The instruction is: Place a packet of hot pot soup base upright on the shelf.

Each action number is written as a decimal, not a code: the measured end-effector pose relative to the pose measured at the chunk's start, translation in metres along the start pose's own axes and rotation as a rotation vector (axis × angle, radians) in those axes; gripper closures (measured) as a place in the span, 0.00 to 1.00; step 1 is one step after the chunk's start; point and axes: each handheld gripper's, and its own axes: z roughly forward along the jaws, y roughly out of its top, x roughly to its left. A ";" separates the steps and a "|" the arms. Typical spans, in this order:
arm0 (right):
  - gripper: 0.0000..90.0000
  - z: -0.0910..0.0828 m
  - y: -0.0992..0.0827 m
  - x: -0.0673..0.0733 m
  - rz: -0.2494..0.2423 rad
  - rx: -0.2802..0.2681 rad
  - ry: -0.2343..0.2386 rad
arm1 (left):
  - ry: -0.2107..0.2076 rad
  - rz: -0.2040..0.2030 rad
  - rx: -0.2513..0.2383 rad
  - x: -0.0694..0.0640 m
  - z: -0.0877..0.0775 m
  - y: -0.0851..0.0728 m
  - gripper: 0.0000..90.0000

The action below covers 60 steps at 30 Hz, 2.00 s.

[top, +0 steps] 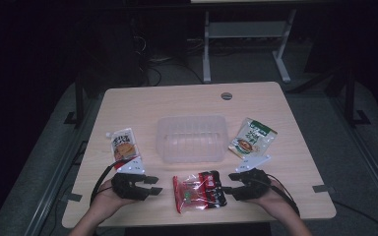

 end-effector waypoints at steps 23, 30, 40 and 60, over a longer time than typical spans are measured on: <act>0.28 -0.024 -0.031 -0.016 0.076 -0.093 -0.074 | -0.067 0.126 0.085 -0.028 0.048 0.042 1.00; 0.27 -0.022 -0.031 -0.017 0.084 -0.090 -0.077 | -0.080 0.114 0.138 -0.024 0.052 0.033 1.00; 0.27 -0.019 -0.031 -0.017 0.074 -0.083 -0.081 | -0.069 0.120 0.190 -0.020 0.057 0.025 1.00; 0.20 -0.023 -0.020 -0.011 0.105 -0.129 0.016 | -0.086 0.096 0.216 -0.015 0.063 0.020 1.00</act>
